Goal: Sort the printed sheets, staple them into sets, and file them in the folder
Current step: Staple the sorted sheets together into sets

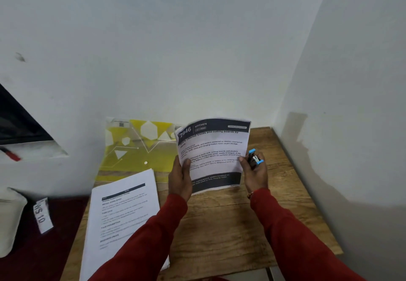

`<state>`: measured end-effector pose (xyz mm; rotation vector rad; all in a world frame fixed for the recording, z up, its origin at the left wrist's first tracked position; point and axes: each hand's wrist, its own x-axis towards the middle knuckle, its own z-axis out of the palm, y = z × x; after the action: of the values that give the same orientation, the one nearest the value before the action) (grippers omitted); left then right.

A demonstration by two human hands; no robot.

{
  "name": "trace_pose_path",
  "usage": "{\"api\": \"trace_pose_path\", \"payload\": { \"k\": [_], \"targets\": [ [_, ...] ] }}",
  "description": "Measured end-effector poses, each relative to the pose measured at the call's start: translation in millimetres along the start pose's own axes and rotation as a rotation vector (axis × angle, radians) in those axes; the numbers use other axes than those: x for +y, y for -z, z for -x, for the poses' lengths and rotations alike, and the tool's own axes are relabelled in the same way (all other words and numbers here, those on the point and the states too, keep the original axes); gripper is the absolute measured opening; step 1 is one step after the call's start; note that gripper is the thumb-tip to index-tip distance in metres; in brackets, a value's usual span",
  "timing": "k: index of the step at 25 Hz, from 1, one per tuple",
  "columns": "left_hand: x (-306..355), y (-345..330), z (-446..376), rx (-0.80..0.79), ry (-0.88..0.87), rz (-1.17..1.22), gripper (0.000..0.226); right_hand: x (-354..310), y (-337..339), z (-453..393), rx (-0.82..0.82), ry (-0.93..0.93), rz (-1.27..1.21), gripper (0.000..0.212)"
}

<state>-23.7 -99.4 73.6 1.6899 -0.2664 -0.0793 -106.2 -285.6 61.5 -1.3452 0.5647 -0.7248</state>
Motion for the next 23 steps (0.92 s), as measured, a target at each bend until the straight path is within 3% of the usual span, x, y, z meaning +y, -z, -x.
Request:
{"api": "trace_pose_path", "payload": {
  "k": [10,17,20,23],
  "targets": [
    [-20,4,-1,-0.074,0.171,0.054,0.011,3,7,11,0.064,-0.038,0.039,0.021],
    [6,2,23,-0.065,-0.081,0.158,0.021,-5,15,13,0.105,0.09,-0.019,0.03],
    [-3,-1,29,-0.078,-0.058,0.155,0.018,7,20,13,0.03,0.059,0.051,0.02],
    [-12,-3,32,-0.095,-0.02,0.109,0.015,19,22,15,0.016,0.007,0.085,0.026]
  ]
}}
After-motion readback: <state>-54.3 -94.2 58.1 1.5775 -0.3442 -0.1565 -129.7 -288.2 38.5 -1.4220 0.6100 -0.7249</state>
